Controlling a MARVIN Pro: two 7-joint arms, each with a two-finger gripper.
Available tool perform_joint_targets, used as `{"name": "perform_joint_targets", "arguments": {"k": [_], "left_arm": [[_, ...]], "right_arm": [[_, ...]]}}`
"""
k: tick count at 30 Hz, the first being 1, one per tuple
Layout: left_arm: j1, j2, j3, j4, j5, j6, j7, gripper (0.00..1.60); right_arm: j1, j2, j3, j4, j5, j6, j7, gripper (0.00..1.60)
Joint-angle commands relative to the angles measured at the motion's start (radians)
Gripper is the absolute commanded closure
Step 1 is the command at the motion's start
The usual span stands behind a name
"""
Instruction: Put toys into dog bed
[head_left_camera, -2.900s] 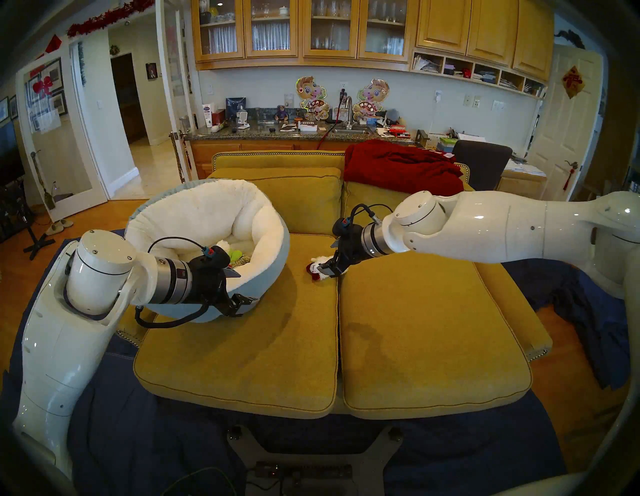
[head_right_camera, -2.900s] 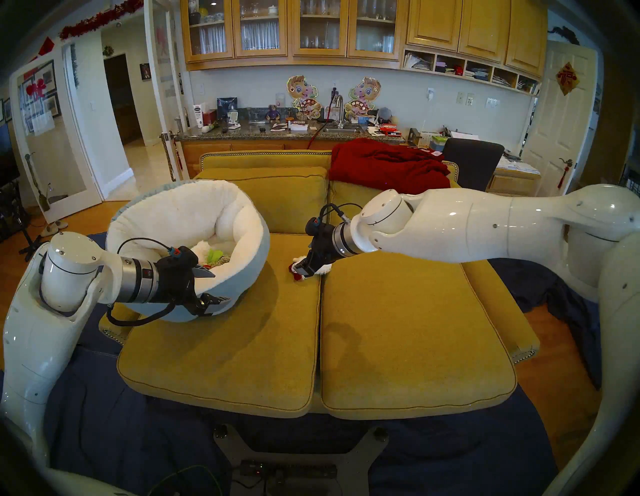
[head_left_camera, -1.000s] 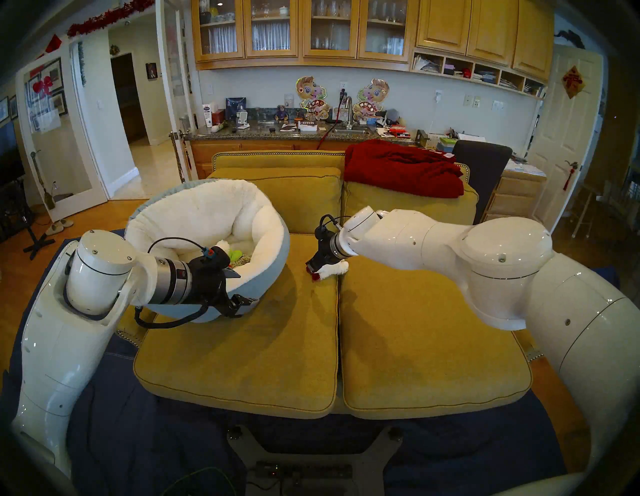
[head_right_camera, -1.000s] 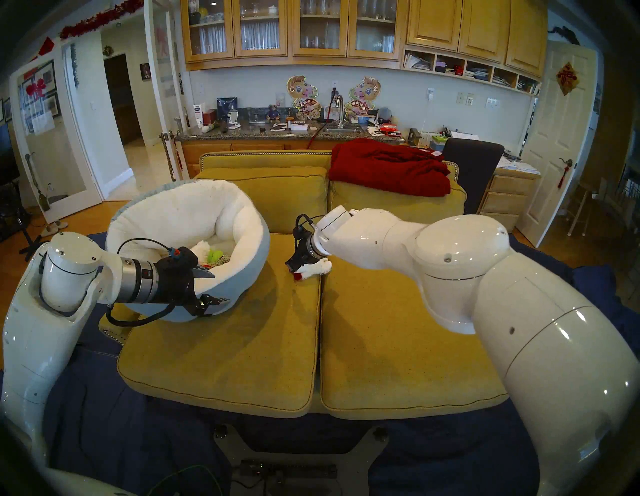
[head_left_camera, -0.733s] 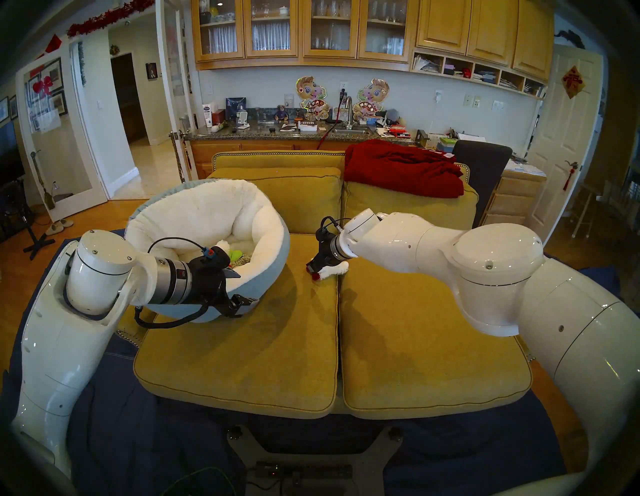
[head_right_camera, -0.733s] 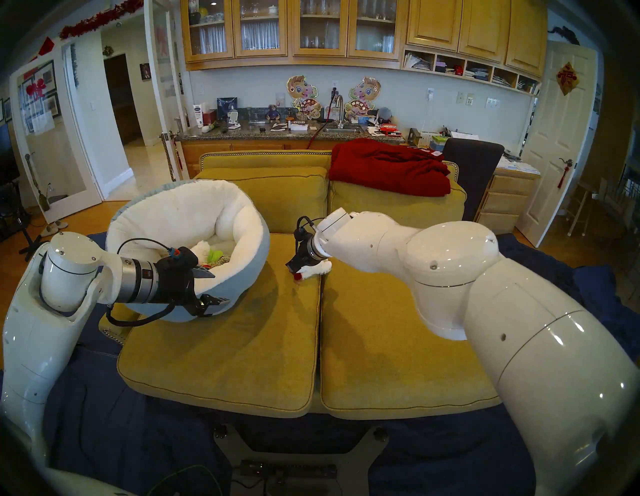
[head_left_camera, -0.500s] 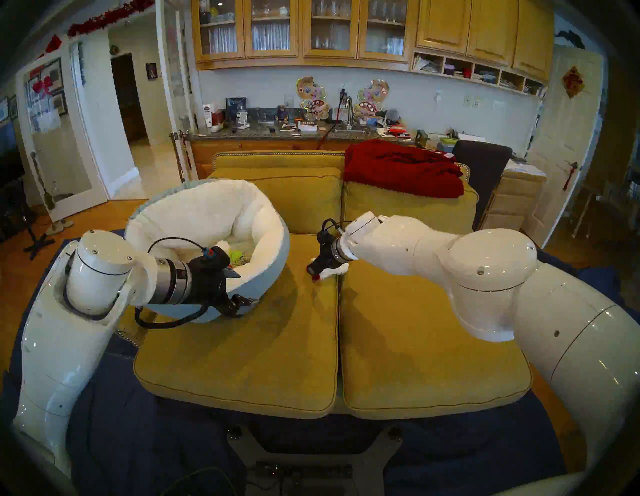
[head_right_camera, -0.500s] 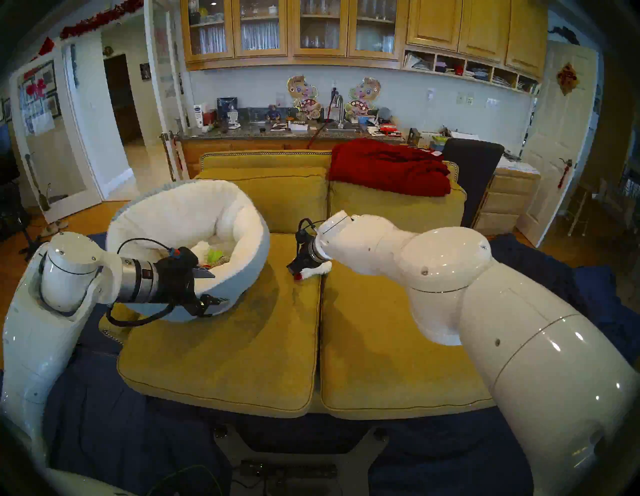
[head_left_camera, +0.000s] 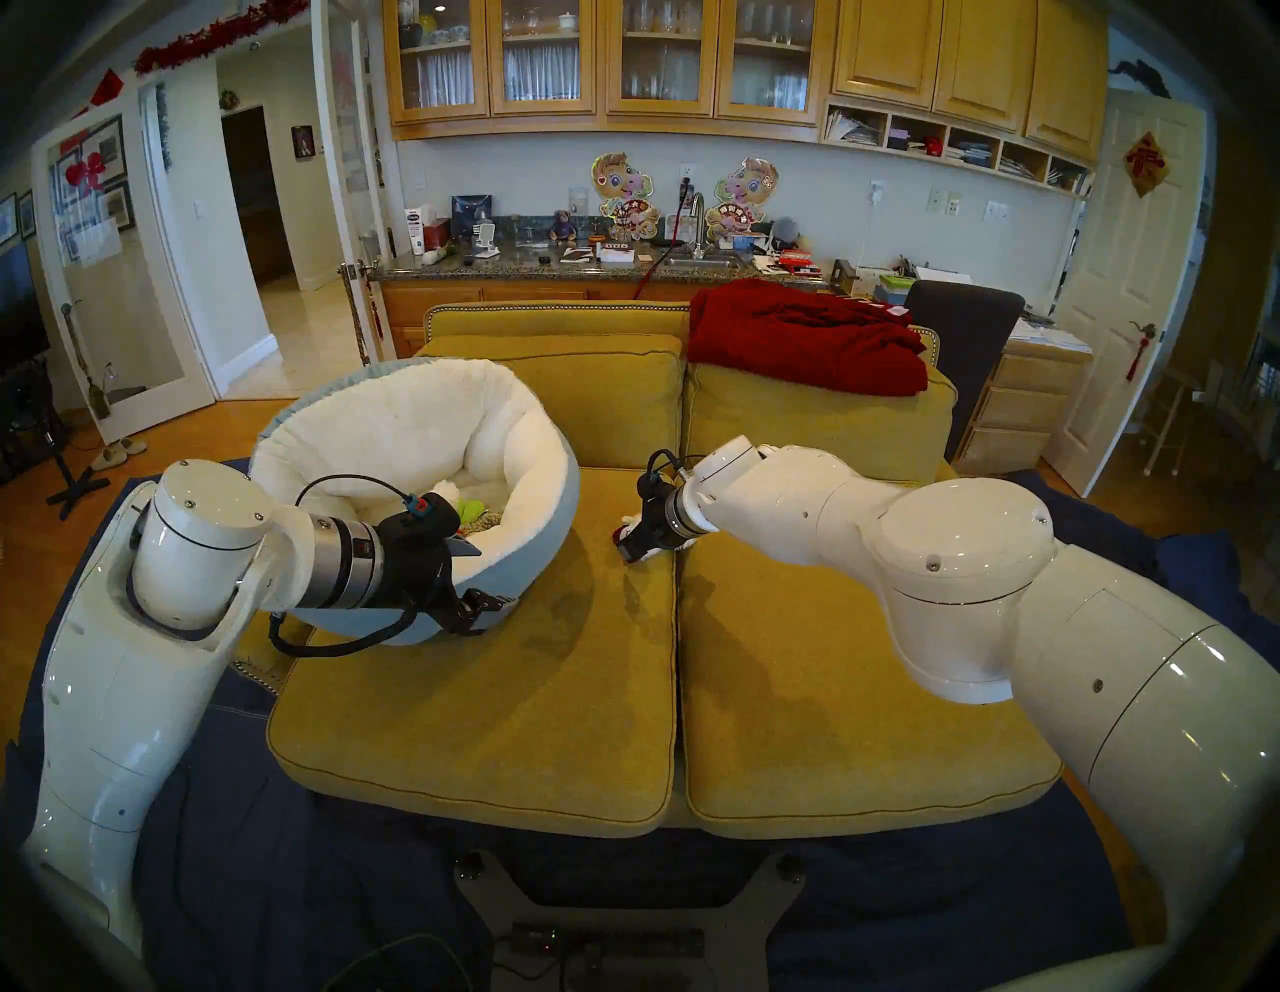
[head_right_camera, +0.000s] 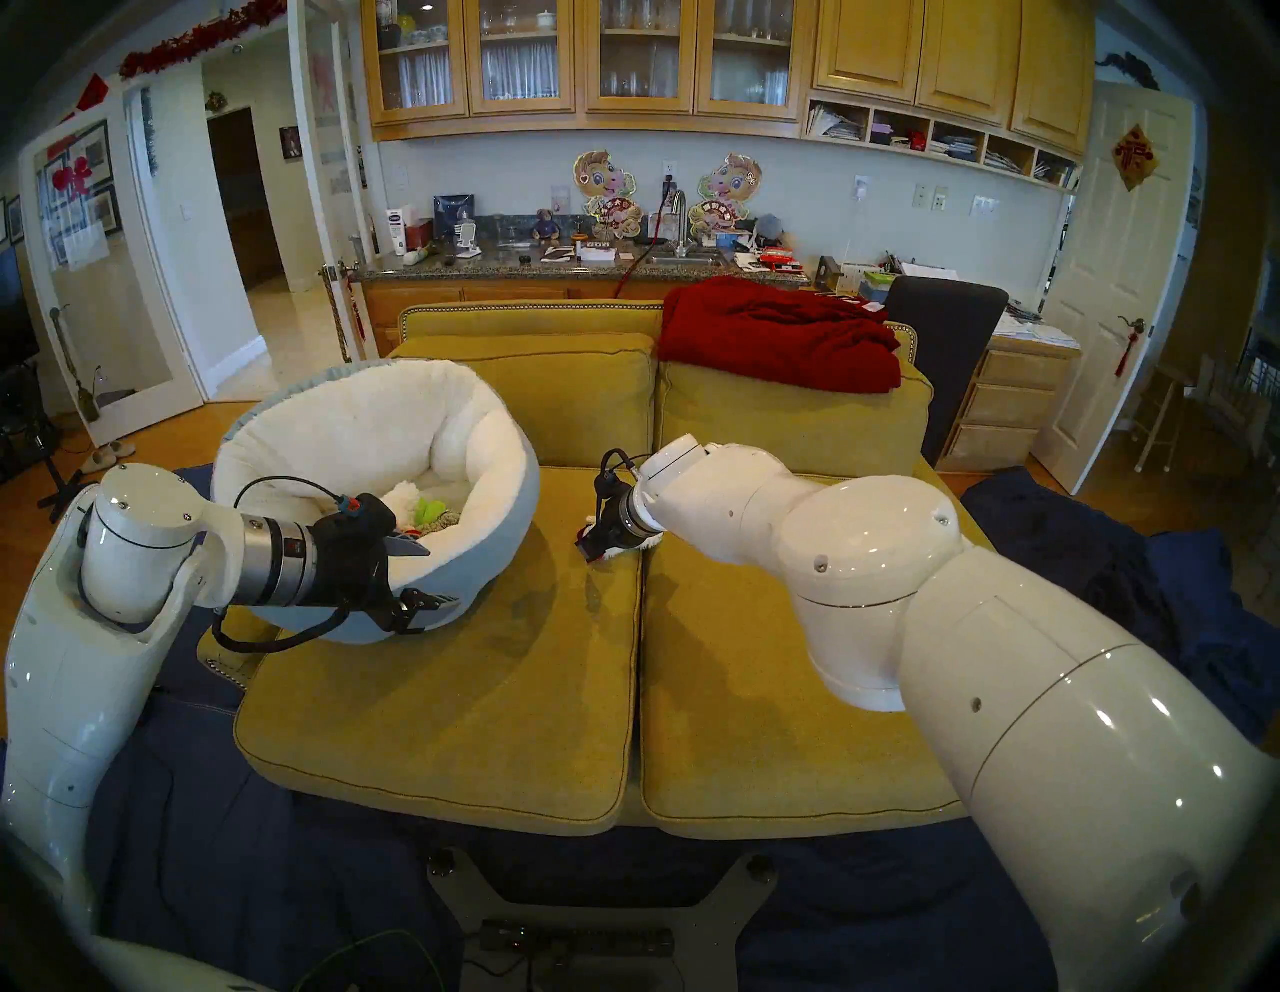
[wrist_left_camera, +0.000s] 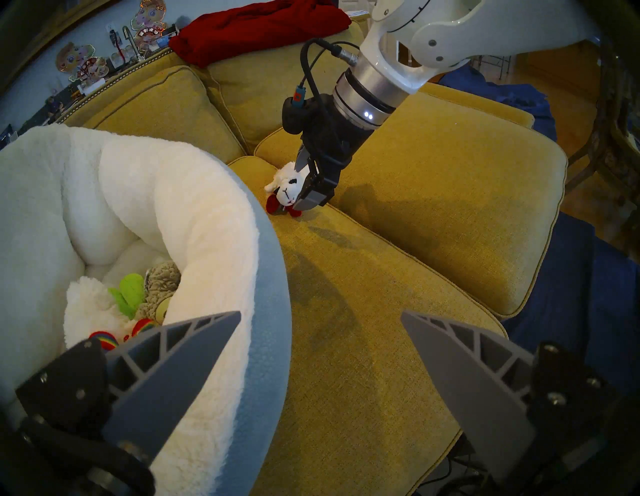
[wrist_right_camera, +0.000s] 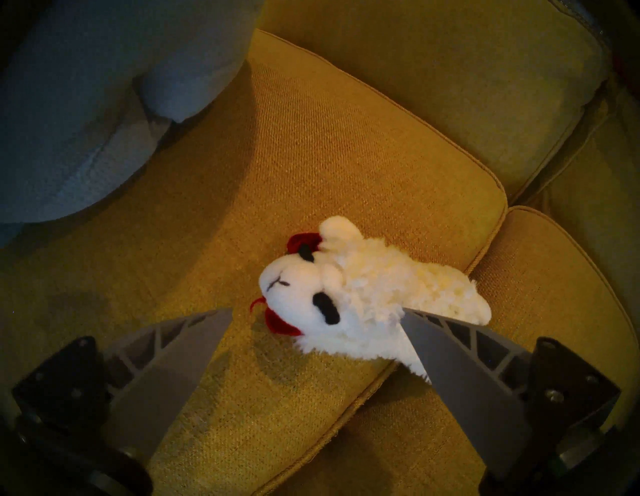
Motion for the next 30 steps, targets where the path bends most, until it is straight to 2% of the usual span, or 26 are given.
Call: {"name": "perform_joint_targets", "arguments": {"k": [1,3,7,10,12,19,30], "left_arm": [[-0.021,-0.002,-0.010,-0.012,-0.004,-0.004,0.001,0.00],[-0.021,-0.002,-0.010,-0.012,-0.004,-0.004,0.001,0.00],[-0.022,-0.002,-0.010,-0.012,-0.005,-0.004,0.001,0.00],[-0.022,-0.002,-0.010,-0.012,-0.005,-0.004,0.001,0.00],[-0.023,-0.002,-0.010,-0.012,-0.005,-0.004,0.001,0.00],[-0.025,-0.003,-0.011,-0.013,-0.006,-0.004,0.001,0.00],[-0.029,-0.007,-0.011,-0.012,-0.009,-0.004,0.001,0.00]], "right_arm": [[0.014,-0.028,0.004,0.037,-0.001,-0.007,0.005,0.89],[0.012,-0.032,0.004,0.044,0.000,-0.007,0.009,1.10],[0.007,-0.041,0.003,0.057,0.000,-0.007,0.014,1.19],[0.003,-0.046,0.003,0.068,0.000,-0.008,0.020,1.37],[0.002,-0.048,0.003,0.074,0.000,-0.008,0.025,1.60],[0.020,-0.044,-0.007,0.095,-0.008,-0.005,0.063,1.60],[0.111,0.016,-0.036,0.128,-0.061,-0.030,0.254,1.60]]}}
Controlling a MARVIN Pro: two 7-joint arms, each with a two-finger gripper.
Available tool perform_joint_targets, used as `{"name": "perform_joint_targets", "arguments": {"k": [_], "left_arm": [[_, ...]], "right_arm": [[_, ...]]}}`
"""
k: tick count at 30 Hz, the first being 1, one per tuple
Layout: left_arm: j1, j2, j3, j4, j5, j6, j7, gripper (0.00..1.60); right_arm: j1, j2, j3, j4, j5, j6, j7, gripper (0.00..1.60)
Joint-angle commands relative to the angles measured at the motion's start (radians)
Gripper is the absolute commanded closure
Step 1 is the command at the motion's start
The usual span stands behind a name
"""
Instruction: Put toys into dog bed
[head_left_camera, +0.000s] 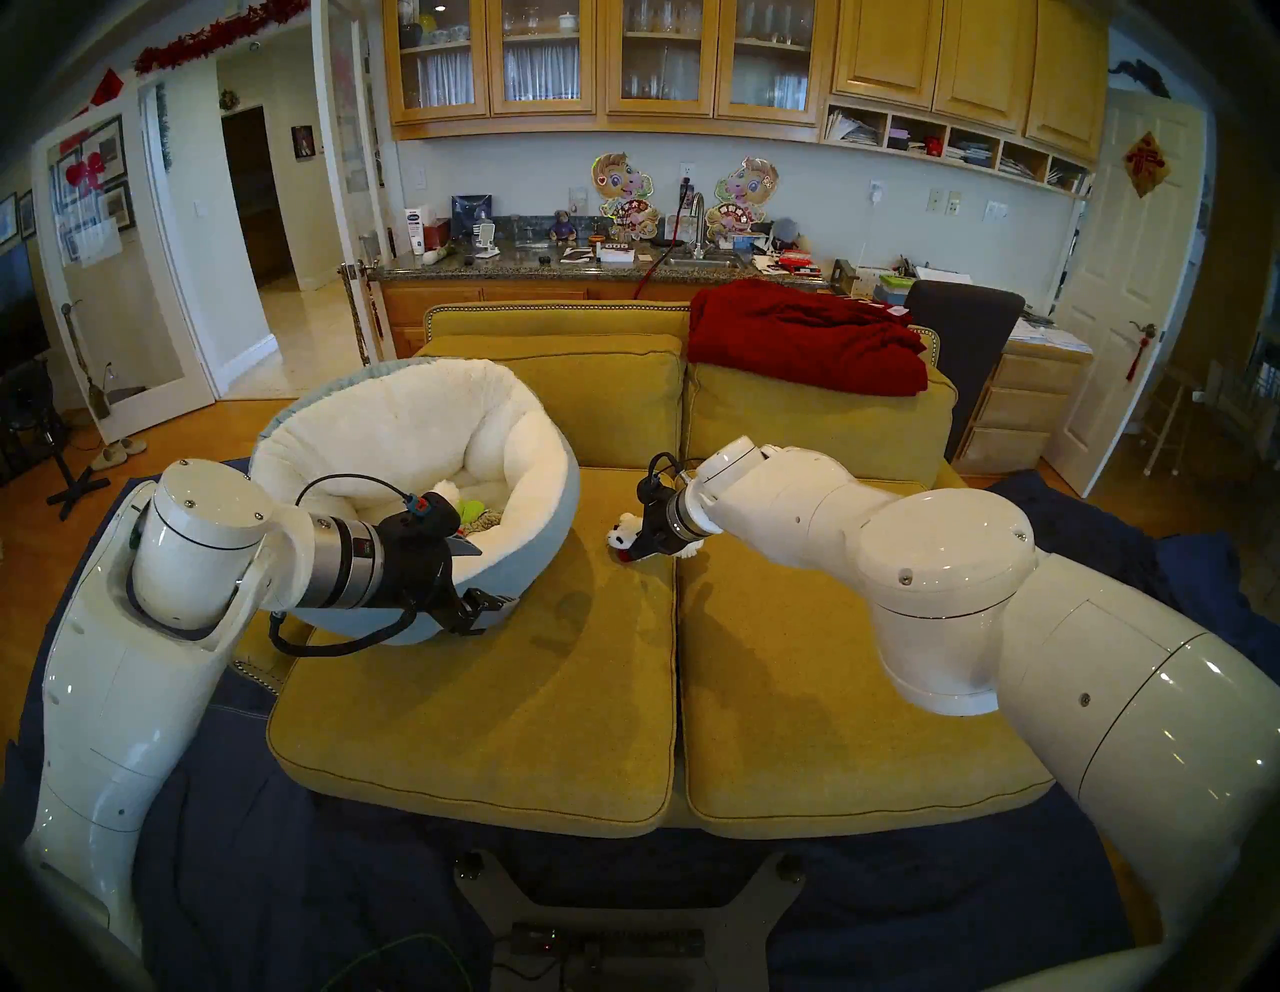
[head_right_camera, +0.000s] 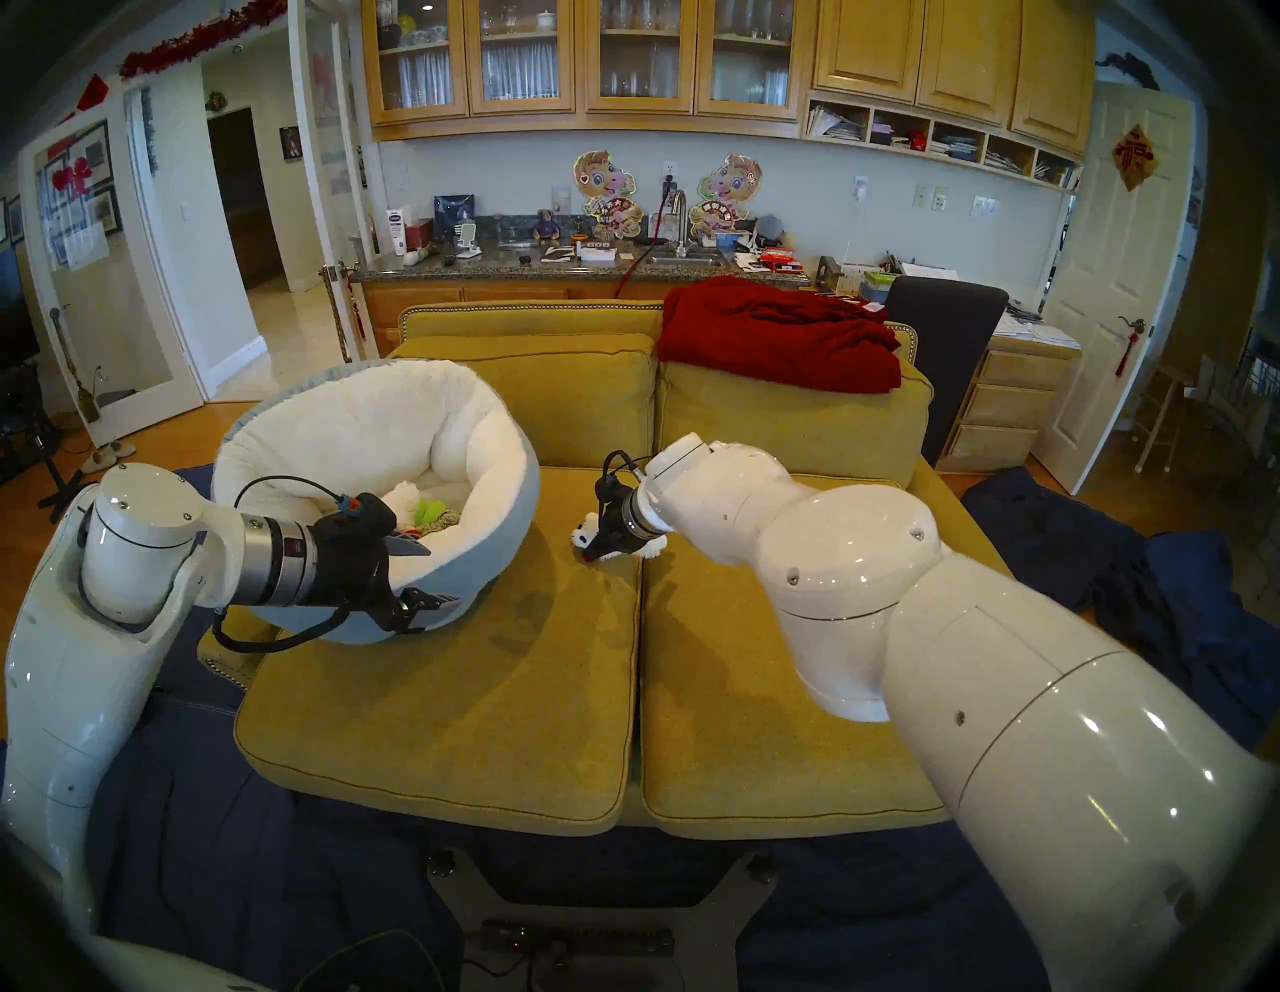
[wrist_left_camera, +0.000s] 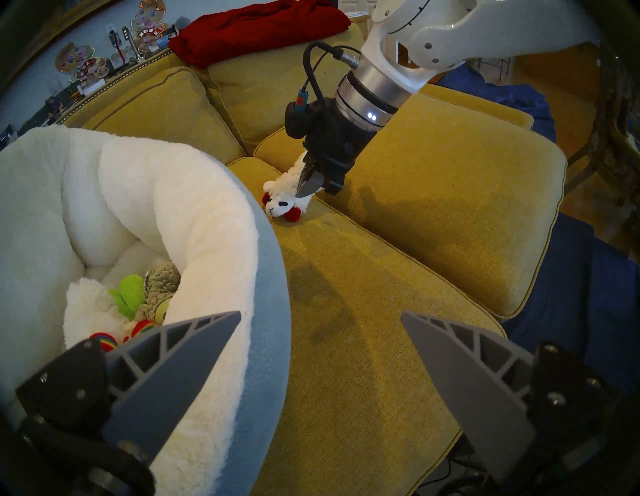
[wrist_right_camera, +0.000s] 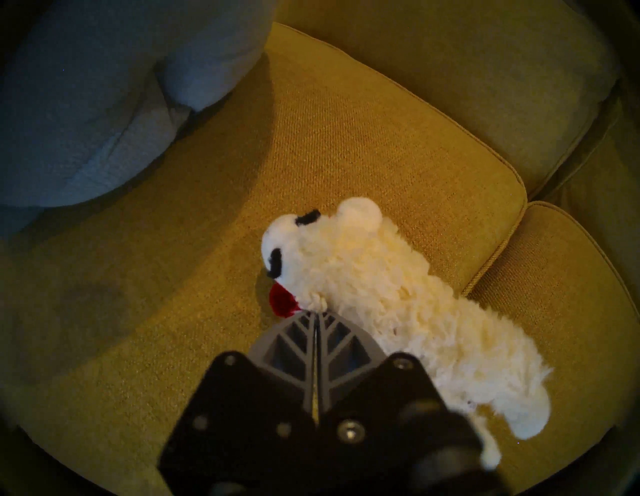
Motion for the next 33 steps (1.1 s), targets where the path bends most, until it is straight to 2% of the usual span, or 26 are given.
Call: {"name": "perform_joint_targets", "arguments": {"k": [1,10,13,15,21,26,27,28,29,32,33], "left_arm": [[-0.027,-0.004,-0.012,-0.012,-0.006,-0.004,0.001,0.00],[-0.025,-0.006,-0.012,-0.012,-0.005,-0.004,0.001,0.00],[-0.025,-0.006,-0.012,-0.012,-0.005,-0.004,0.001,0.00],[-0.024,-0.007,-0.012,-0.012,-0.004,-0.004,0.001,0.00],[-0.023,-0.008,-0.012,-0.012,-0.004,-0.004,0.002,0.00],[-0.022,-0.008,-0.012,-0.011,-0.003,-0.004,0.002,0.00],[-0.022,-0.008,-0.011,-0.011,-0.003,-0.004,0.002,0.00],[-0.021,-0.008,-0.011,-0.011,-0.003,-0.004,0.002,0.00],[-0.021,-0.008,-0.011,-0.011,-0.003,-0.004,0.002,0.00],[-0.020,-0.009,-0.011,-0.011,-0.003,-0.004,0.002,0.00],[-0.020,-0.009,-0.011,-0.010,-0.003,-0.004,0.002,0.00]], "right_arm": [[0.107,0.038,-0.001,0.040,-0.030,-0.032,0.091,1.60],[0.178,0.050,0.004,0.065,-0.054,-0.077,0.197,1.60],[0.172,0.047,0.016,0.075,-0.059,-0.094,0.216,1.60],[0.195,0.046,0.019,0.080,-0.067,-0.108,0.259,1.60],[0.228,0.052,0.025,0.084,-0.078,-0.131,0.313,1.60],[0.251,0.059,0.043,0.087,-0.087,-0.160,0.349,1.60],[0.283,0.060,0.038,0.087,-0.092,-0.162,0.356,1.60],[0.253,0.061,0.053,0.088,-0.090,-0.172,0.357,1.60],[0.282,0.062,0.048,0.088,-0.096,-0.176,0.364,1.60],[0.267,0.067,0.071,0.090,-0.097,-0.198,0.372,1.60],[0.293,0.067,0.069,0.090,-0.100,-0.201,0.374,1.60]]}}
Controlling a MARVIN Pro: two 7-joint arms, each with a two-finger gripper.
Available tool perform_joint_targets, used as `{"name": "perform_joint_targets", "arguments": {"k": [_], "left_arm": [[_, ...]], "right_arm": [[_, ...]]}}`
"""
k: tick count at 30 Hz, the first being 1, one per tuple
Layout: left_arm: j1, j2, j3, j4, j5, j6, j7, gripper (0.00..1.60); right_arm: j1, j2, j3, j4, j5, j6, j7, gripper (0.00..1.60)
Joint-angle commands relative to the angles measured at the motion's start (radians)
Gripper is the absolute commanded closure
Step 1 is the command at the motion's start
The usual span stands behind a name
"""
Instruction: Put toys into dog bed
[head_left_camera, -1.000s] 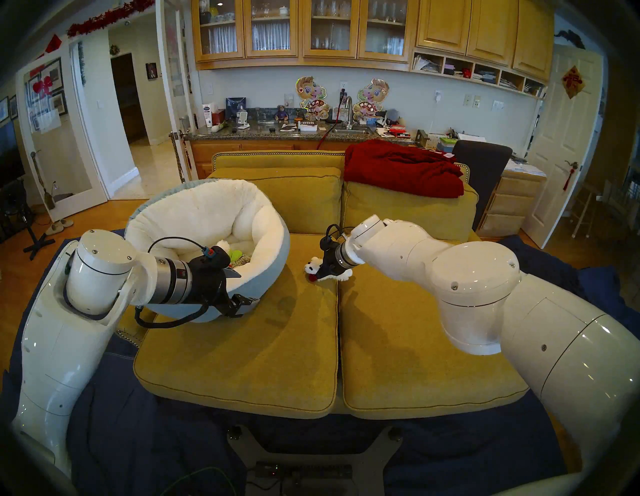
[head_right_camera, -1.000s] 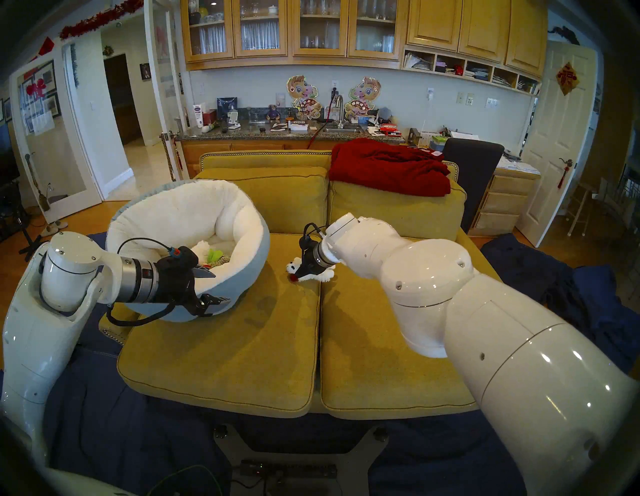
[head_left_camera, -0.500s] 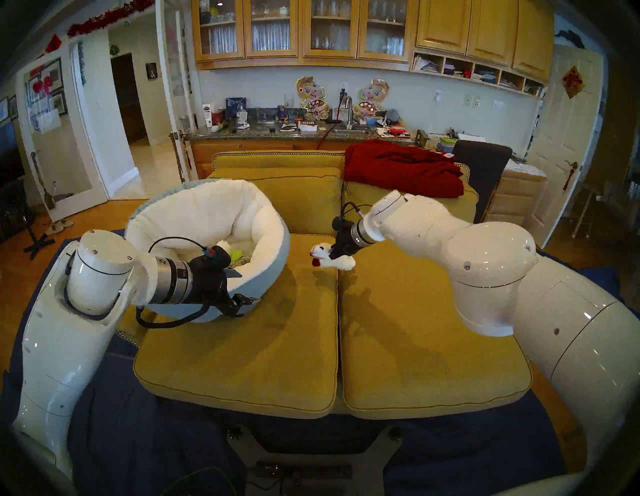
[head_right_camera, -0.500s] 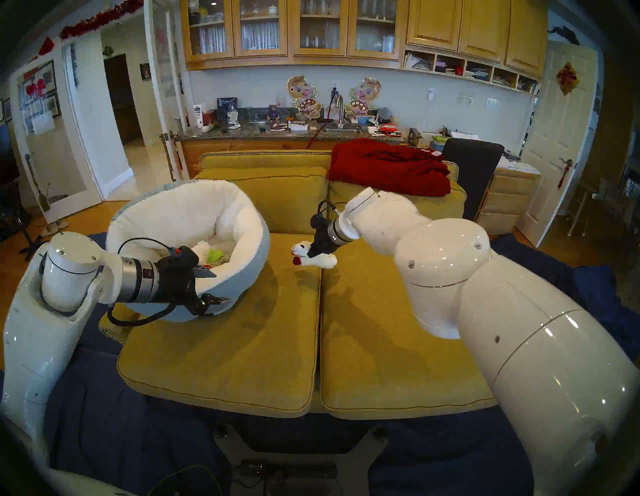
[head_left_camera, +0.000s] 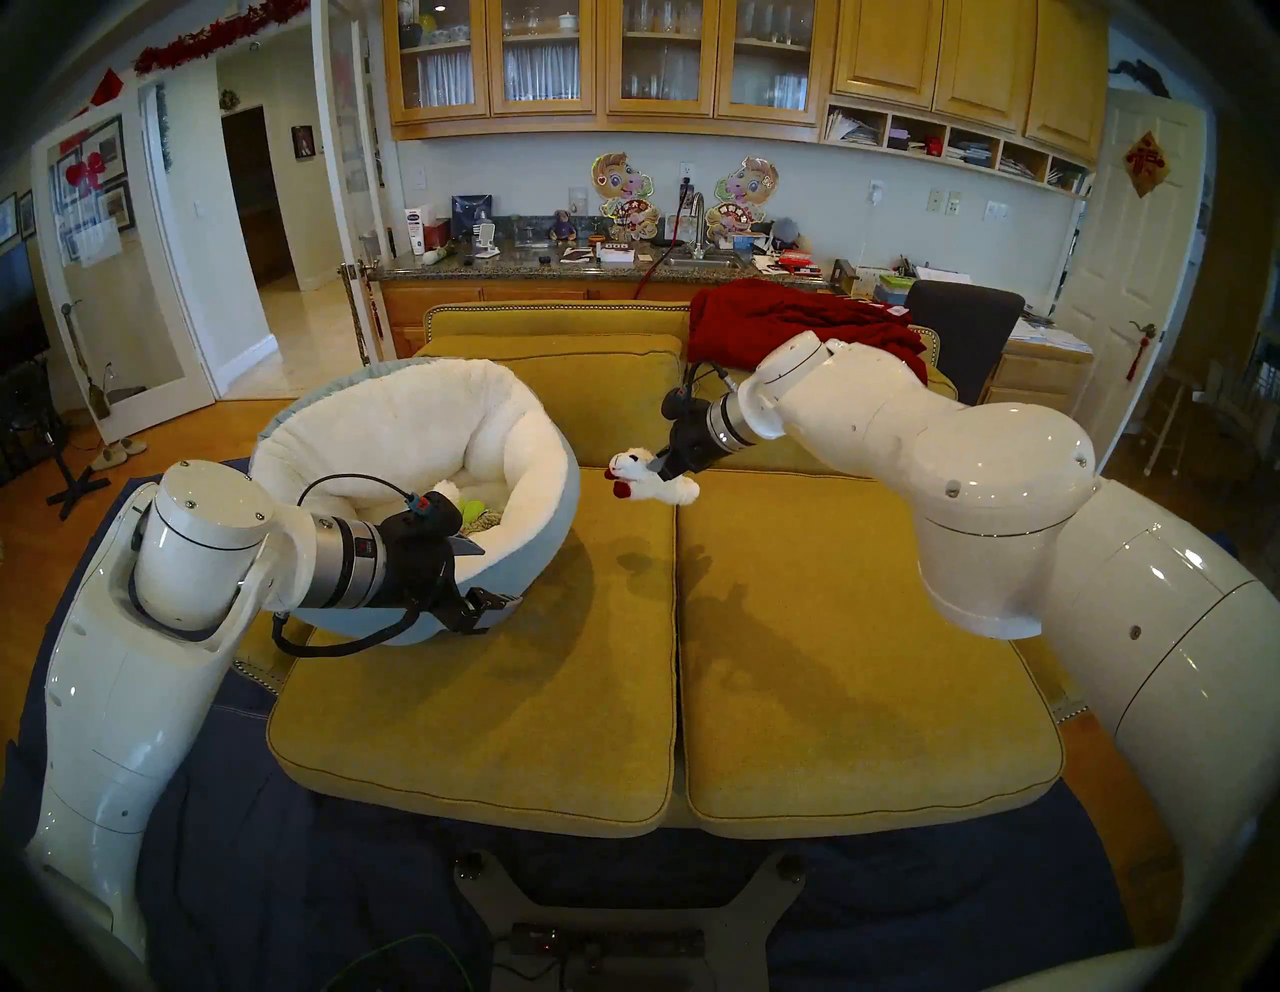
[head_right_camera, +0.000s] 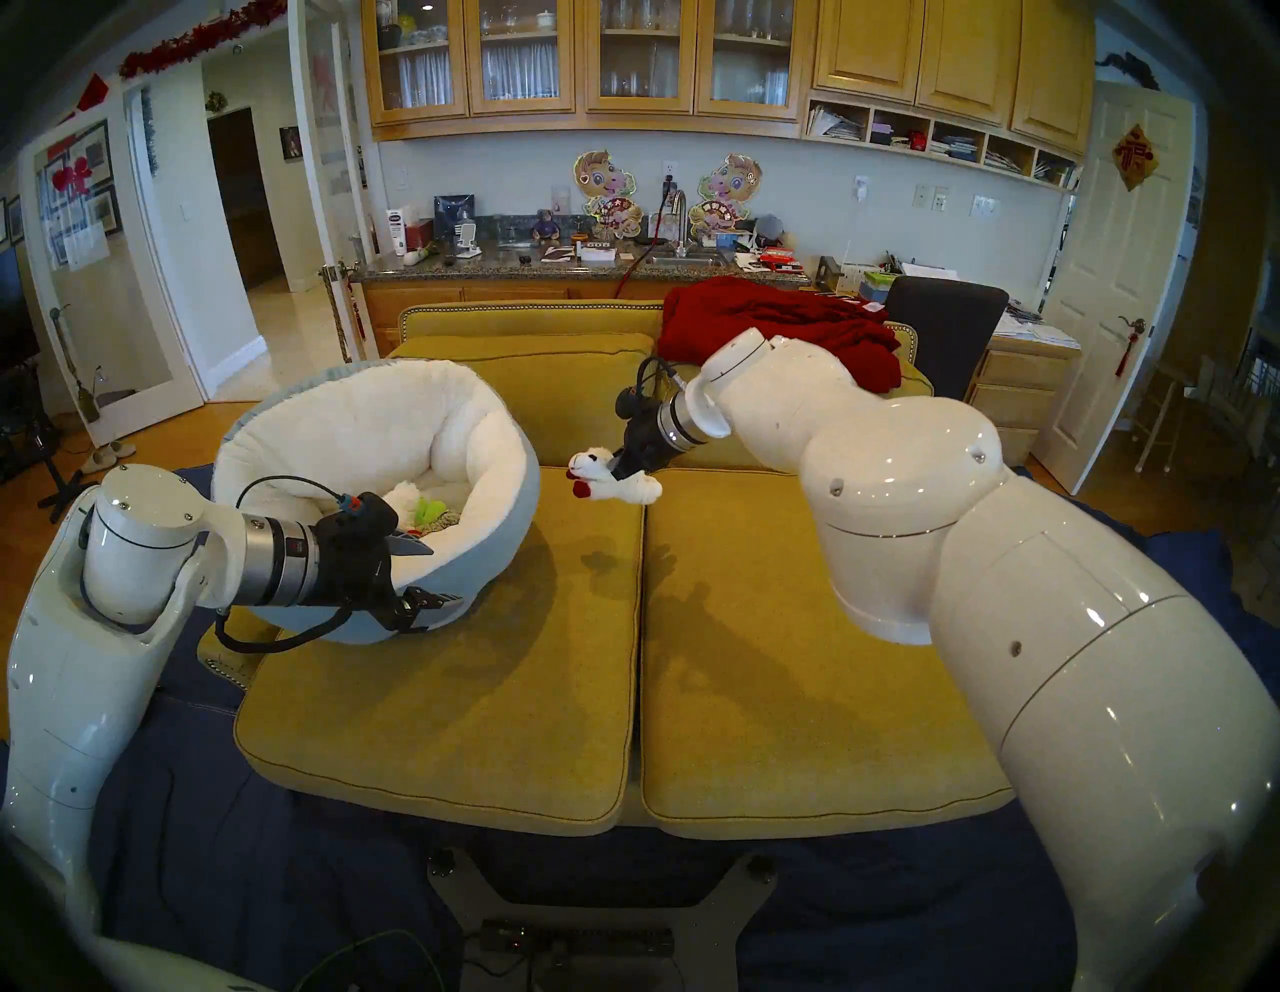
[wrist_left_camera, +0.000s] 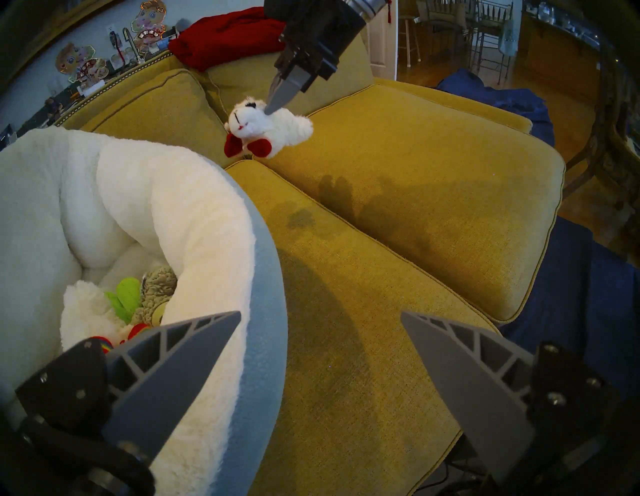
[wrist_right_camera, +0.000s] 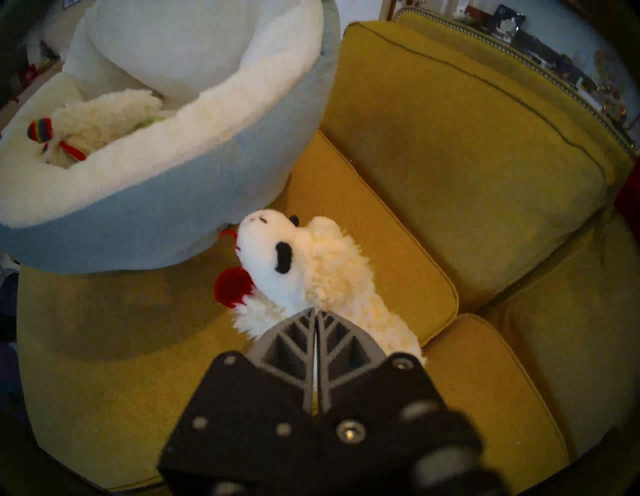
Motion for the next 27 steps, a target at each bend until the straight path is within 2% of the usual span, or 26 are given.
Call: {"name": "perform_joint_targets", "arguments": {"k": [1,17,18,19,21,27], "left_arm": [[-0.019,0.001,-0.011,-0.011,-0.002,-0.004,0.002,0.00],[-0.013,0.000,-0.009,-0.008,-0.001,-0.003,0.002,0.00],[-0.013,0.000,-0.009,-0.008,-0.001,-0.003,0.002,0.00],[-0.013,0.000,-0.009,-0.008,-0.001,-0.003,0.002,0.00],[-0.012,0.000,-0.009,-0.008,-0.001,-0.003,0.002,0.00],[-0.013,-0.001,-0.011,-0.010,0.000,-0.003,0.003,0.00]], "right_arm": [[0.104,0.009,0.038,0.012,0.005,-0.054,0.023,1.60],[0.195,-0.024,0.122,0.017,0.024,-0.153,0.114,1.60],[0.258,-0.029,0.121,0.017,0.020,-0.163,0.128,1.60],[0.258,-0.029,0.121,0.017,0.020,-0.163,0.128,1.60],[0.208,-0.040,0.142,0.017,0.030,-0.175,0.145,1.60],[0.257,-0.063,0.162,0.018,0.032,-0.204,0.199,1.60]]}}
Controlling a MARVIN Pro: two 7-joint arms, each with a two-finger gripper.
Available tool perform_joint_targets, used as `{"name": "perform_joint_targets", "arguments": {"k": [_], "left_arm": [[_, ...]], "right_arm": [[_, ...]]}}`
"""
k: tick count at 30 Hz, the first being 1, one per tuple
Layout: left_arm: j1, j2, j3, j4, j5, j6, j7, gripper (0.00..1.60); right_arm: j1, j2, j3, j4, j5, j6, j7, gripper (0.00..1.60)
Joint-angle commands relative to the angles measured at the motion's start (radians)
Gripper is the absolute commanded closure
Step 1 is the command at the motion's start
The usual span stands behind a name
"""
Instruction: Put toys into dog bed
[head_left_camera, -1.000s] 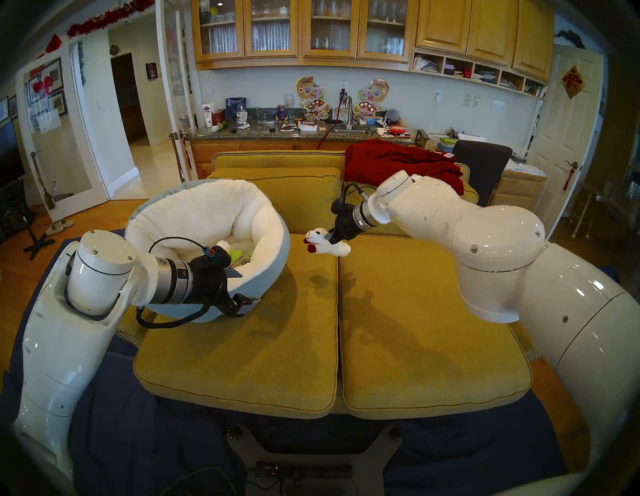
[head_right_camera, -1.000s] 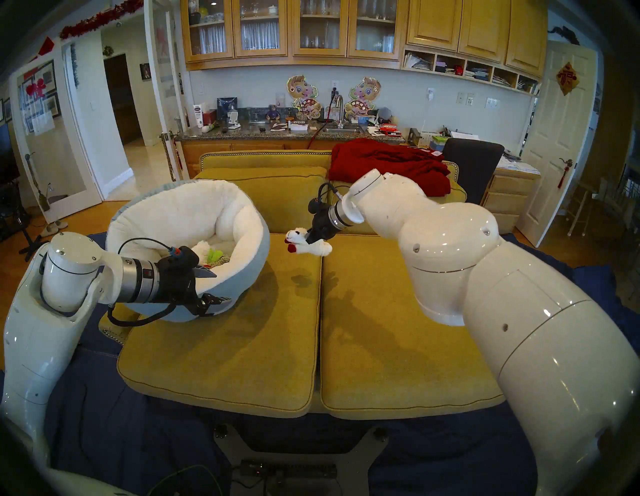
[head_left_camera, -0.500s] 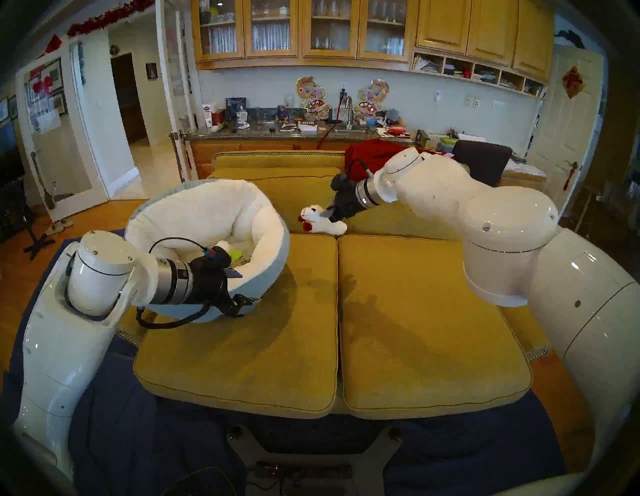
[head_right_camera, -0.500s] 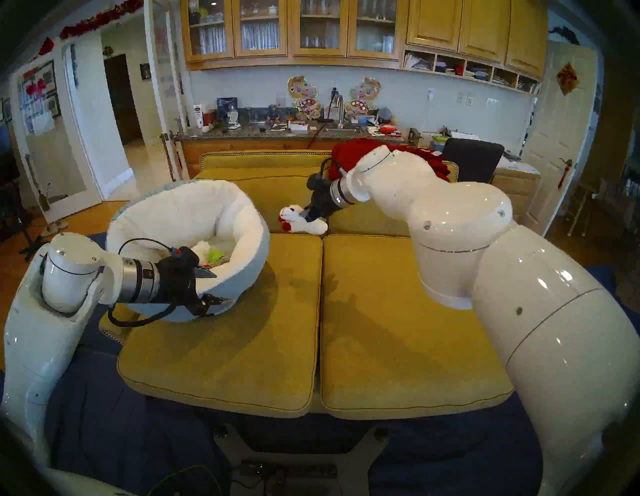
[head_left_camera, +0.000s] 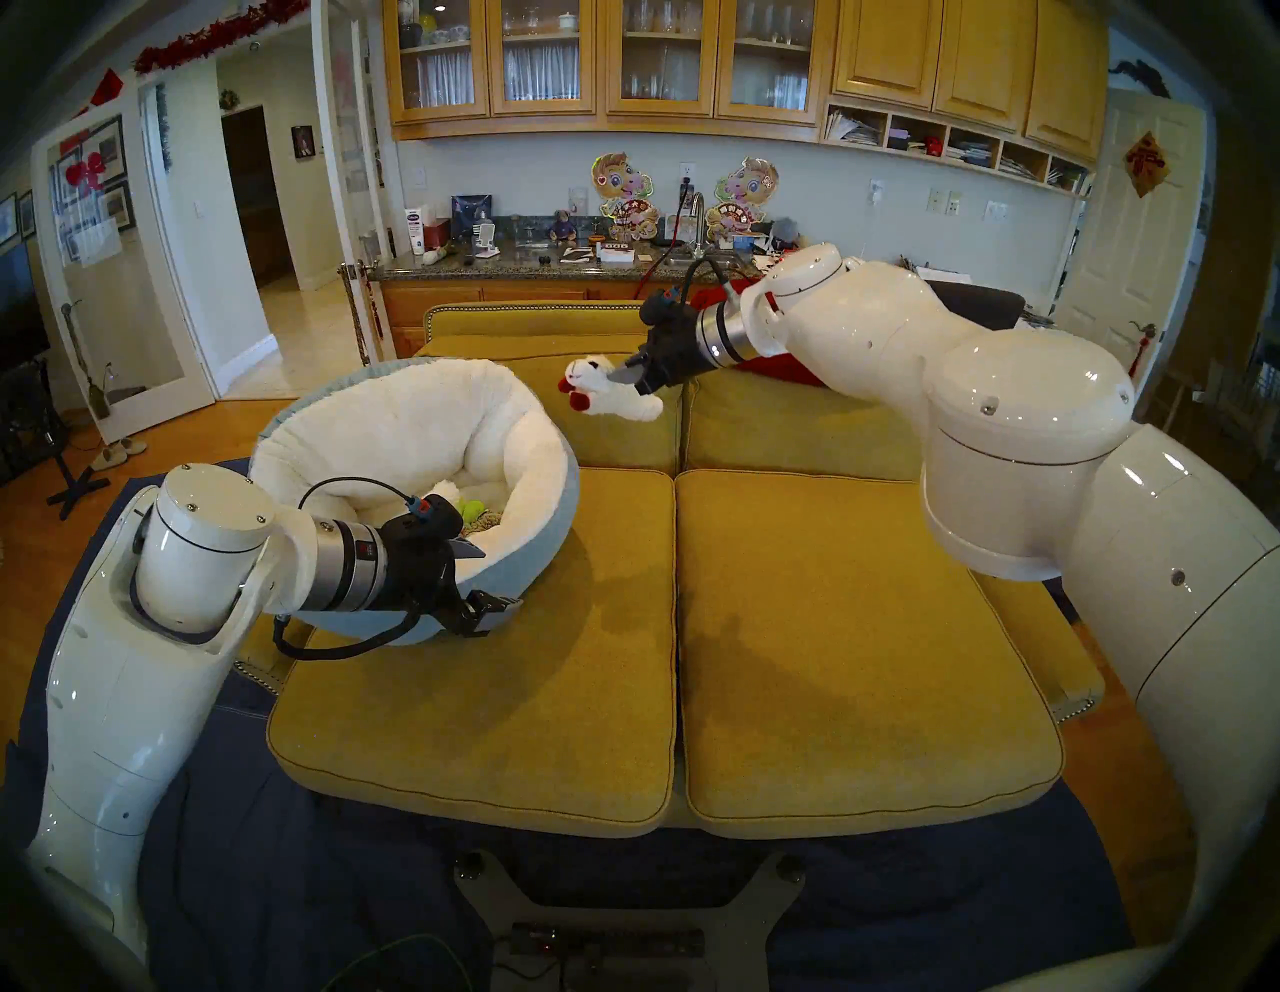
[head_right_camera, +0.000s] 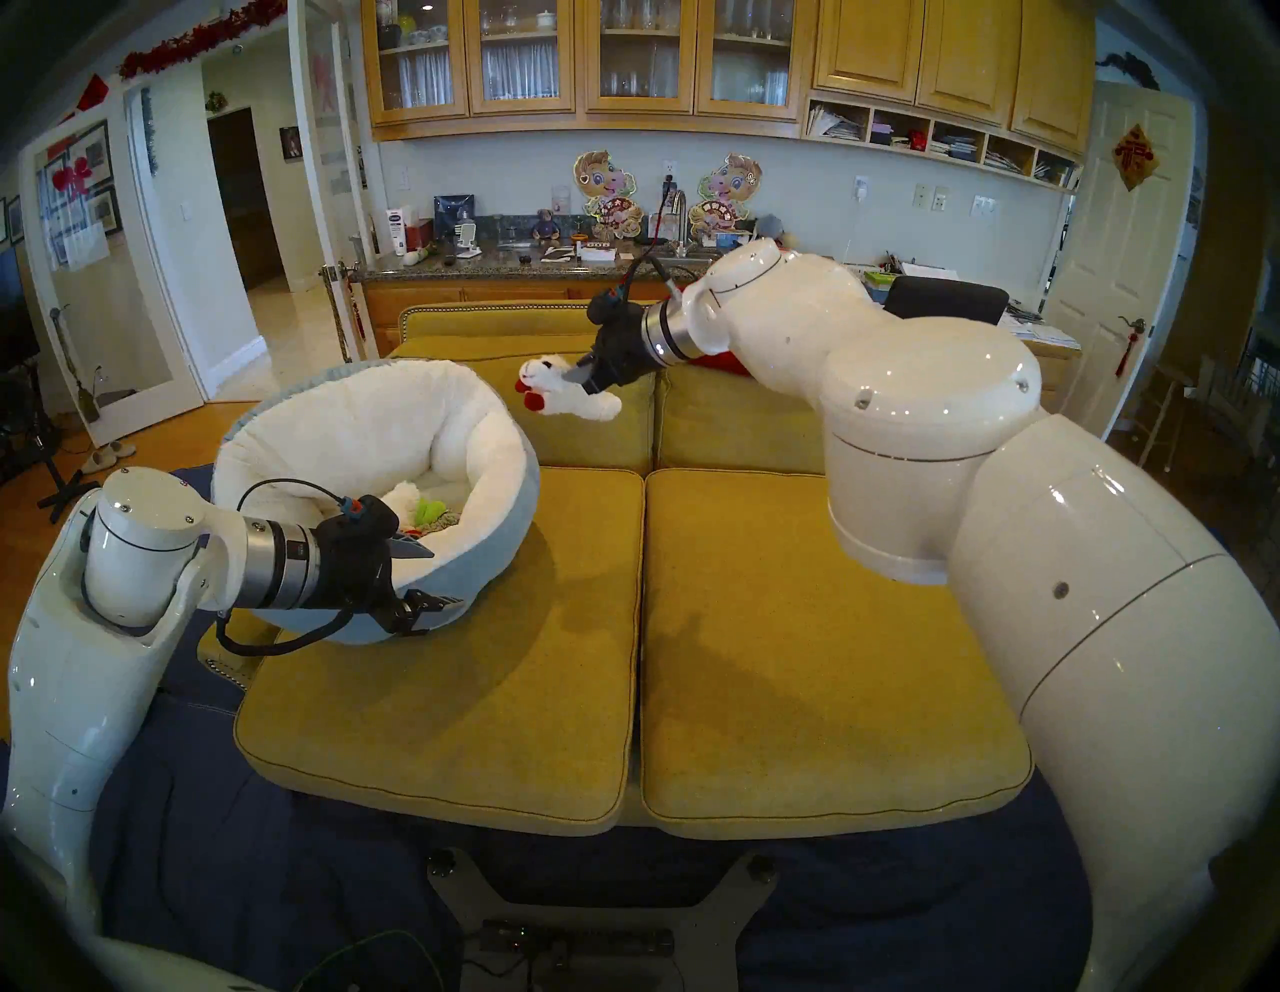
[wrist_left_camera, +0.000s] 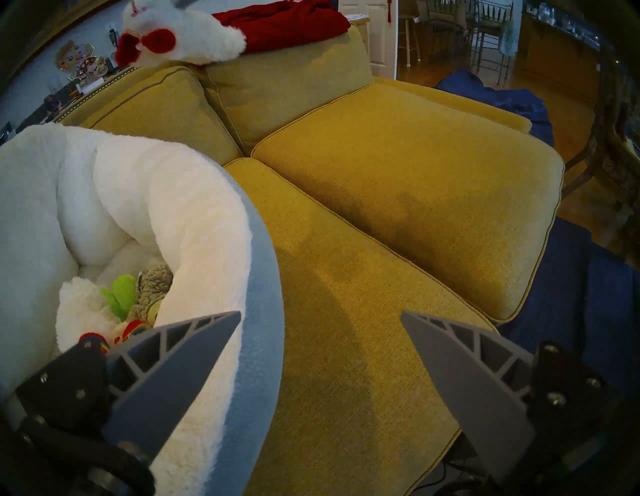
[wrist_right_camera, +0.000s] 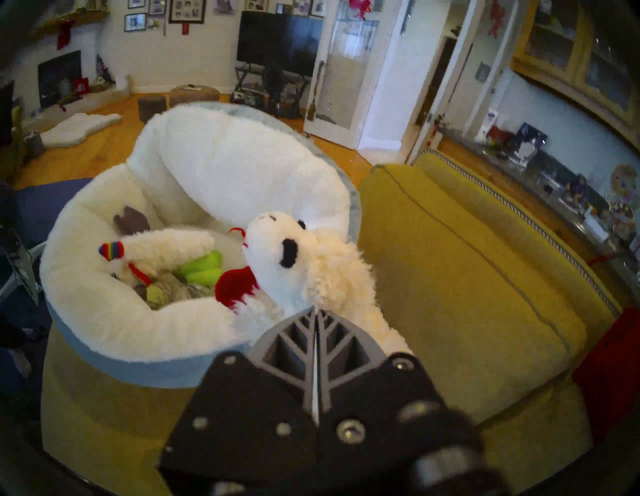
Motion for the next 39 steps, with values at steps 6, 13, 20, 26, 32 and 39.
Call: {"name": "perform_joint_targets", "arguments": {"k": [6,13,20,26,32,39], "left_arm": [[-0.034,0.002,-0.027,-0.014,0.001,-0.004,0.010,0.00],[-0.058,0.010,-0.063,-0.020,0.002,-0.002,0.022,0.00],[-0.063,0.018,-0.096,-0.032,-0.001,0.000,0.033,0.00],[-0.057,0.025,-0.131,-0.038,-0.002,0.007,0.044,0.00],[-0.049,0.025,-0.162,-0.046,-0.006,0.013,0.051,0.00],[-0.037,0.022,-0.193,-0.055,-0.012,0.032,0.056,0.00]], "right_arm": [[0.135,-0.043,0.059,0.005,0.021,-0.068,0.109,1.60],[0.180,-0.062,0.075,-0.006,0.019,-0.091,0.187,1.60],[0.213,-0.069,0.083,-0.015,0.015,-0.102,0.259,1.60],[0.246,-0.070,0.078,-0.043,0.004,-0.100,0.342,1.60],[0.267,-0.065,0.066,-0.081,-0.008,-0.086,0.419,1.60],[0.275,-0.054,0.056,-0.126,-0.019,-0.055,0.445,1.60]]}}
